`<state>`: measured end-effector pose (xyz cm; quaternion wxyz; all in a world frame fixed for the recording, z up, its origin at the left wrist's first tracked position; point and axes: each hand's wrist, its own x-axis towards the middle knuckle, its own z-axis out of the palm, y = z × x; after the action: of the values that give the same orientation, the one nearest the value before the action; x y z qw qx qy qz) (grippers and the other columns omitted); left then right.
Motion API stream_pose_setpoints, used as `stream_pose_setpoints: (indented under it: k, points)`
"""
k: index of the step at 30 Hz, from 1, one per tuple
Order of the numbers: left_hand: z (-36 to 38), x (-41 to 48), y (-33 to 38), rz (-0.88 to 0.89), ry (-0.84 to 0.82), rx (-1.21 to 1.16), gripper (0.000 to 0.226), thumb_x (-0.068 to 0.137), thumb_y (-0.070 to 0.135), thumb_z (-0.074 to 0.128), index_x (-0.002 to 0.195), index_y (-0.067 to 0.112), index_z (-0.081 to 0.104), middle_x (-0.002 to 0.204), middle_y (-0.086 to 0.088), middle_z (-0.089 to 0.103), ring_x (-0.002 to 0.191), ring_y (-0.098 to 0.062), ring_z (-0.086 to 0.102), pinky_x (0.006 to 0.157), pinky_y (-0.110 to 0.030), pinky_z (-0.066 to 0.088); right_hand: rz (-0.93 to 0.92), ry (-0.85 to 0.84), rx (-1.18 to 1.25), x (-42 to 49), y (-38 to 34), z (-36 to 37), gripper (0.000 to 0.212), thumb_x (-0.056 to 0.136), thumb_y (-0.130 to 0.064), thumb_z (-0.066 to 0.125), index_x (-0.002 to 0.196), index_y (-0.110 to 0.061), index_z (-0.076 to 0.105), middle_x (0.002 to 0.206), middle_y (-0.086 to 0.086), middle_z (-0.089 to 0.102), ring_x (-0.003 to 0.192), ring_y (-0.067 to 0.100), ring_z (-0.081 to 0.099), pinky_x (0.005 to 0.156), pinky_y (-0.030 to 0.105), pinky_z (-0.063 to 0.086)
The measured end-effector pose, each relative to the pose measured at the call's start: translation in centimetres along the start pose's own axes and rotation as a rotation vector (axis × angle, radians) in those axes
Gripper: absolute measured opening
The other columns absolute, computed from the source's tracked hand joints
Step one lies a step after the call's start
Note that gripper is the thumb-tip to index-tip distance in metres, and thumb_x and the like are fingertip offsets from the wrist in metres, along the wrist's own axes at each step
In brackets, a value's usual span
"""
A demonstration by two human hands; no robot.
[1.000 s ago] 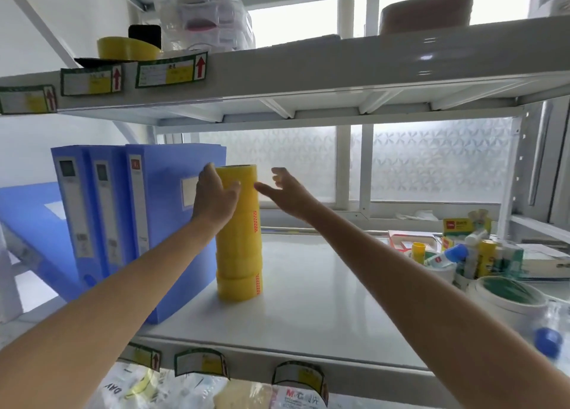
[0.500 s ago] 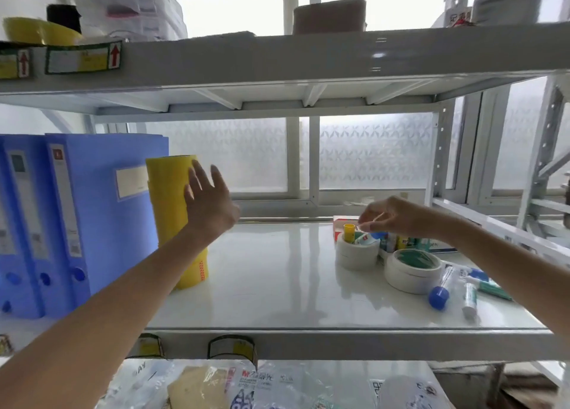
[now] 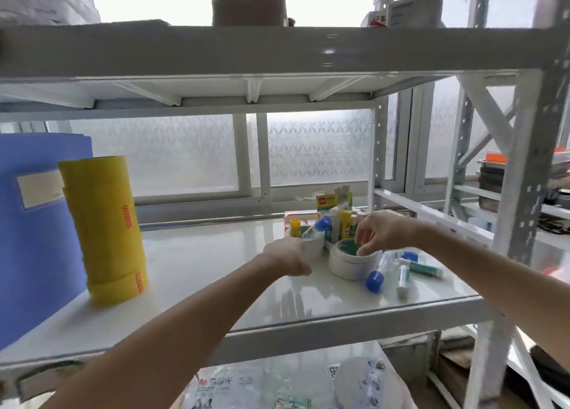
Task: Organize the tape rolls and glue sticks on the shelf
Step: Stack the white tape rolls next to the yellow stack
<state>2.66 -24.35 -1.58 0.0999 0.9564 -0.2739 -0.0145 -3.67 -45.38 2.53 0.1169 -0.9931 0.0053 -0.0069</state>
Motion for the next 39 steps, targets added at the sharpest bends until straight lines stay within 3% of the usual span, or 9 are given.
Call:
stream_pose_setpoints:
  k: [6,12,16,21,24,26,29,33,39]
  points:
    - [2.6,2.5,3.0,0.040,-0.090,-0.053,0.038,0.080,0.029,0.075,0.112,0.012,0.063,0.104,-0.007,0.065,0.100,-0.022,0.064,0.087,-0.033,0.056,0.028,-0.089,0.033,1.2,0.3,2.7,0.023,0.077,-0.026,0.078,0.095,-0.014,0.070,0.087,-0.003,0.066,0.081,0.012,0.062,0.071,0.024,0.052]
    - [4.0,4.6,3.0,0.039,-0.052,-0.201,0.031,0.080,0.026,0.075,0.107,0.014,0.066,0.105,-0.008,0.068,0.097,-0.020,0.066,0.087,-0.034,0.057,0.048,-0.099,-0.049,3.2,-0.5,5.8,0.035,0.073,-0.019,0.077,0.104,-0.017,0.063,0.103,0.003,0.064,0.096,0.020,0.062,0.086,0.032,0.055]
    - [4.3,5.3,2.7,0.058,-0.057,-0.254,0.035,0.077,0.026,0.077,0.107,0.012,0.067,0.099,-0.005,0.066,0.091,-0.019,0.063,0.084,-0.031,0.056,0.028,-0.056,-0.078,3.5,-0.8,6.2,0.039,0.076,-0.017,0.075,0.112,-0.017,0.059,0.100,-0.001,0.058,0.098,0.020,0.059,0.084,0.028,0.052]
    - [3.7,3.9,1.2,0.086,-0.077,-0.336,0.033,0.074,0.023,0.080,0.102,0.008,0.069,0.091,-0.005,0.064,0.085,-0.018,0.061,0.075,-0.027,0.054,-0.046,-0.042,-0.060,2.3,-2.5,6.0,0.031,0.076,-0.020,0.074,0.104,-0.021,0.062,0.097,-0.002,0.062,0.094,0.019,0.062,0.082,0.028,0.053]
    - [2.6,1.2,-1.8,0.091,-0.059,-0.312,0.027,0.075,0.021,0.079,0.095,0.005,0.069,0.085,-0.007,0.064,0.079,-0.019,0.060,0.069,-0.029,0.050,-0.155,-0.056,-0.035,2.0,-5.9,6.0,0.034,0.078,-0.016,0.075,0.110,-0.019,0.065,0.100,-0.003,0.065,0.096,0.018,0.062,0.088,0.031,0.054]
    - [1.7,-0.8,-5.1,0.061,-0.017,-0.259,0.022,0.076,0.025,0.079,0.077,0.009,0.064,0.069,-0.002,0.059,0.062,-0.014,0.055,0.054,-0.023,0.043,-0.235,-0.049,-0.049,2.4,-9.1,6.5,0.040,0.079,-0.017,0.075,0.117,-0.017,0.064,0.108,0.001,0.067,0.099,0.019,0.062,0.091,0.033,0.054]
    - [0.2,-4.0,-10.8,-0.026,0.042,-0.220,0.033,0.076,0.031,0.077,0.058,0.013,0.055,0.053,0.004,0.047,0.049,-0.010,0.041,0.047,-0.020,0.029,-0.352,-0.021,-0.071,4.1,-14.4,7.6,0.045,0.079,-0.016,0.076,0.122,-0.014,0.063,0.113,0.001,0.067,0.097,0.017,0.060,0.086,0.027,0.052]
    - [-1.6,-7.3,-18.1,-0.189,0.095,-0.229,0.025,0.077,0.033,0.074,0.072,0.011,0.064,0.068,-0.002,0.057,0.063,-0.015,0.049,0.057,-0.027,0.037,-0.559,0.065,-0.117,6.8,-21.2,8.9,0.031,0.077,-0.015,0.074,0.107,-0.011,0.069,0.103,0.006,0.069,0.088,0.024,0.059,0.076,0.033,0.049]
    - [-2.0,-9.5,-23.7,-0.297,0.135,-0.263,0.018,0.080,0.028,0.071,0.080,0.016,0.058,0.076,-0.004,0.051,0.071,-0.017,0.045,0.064,-0.028,0.033,-0.589,0.124,-0.143,10.0,-27.0,11.0,0.024,0.077,-0.015,0.071,0.099,-0.008,0.068,0.084,0.006,0.057,0.075,0.024,0.049,0.066,0.027,0.034]
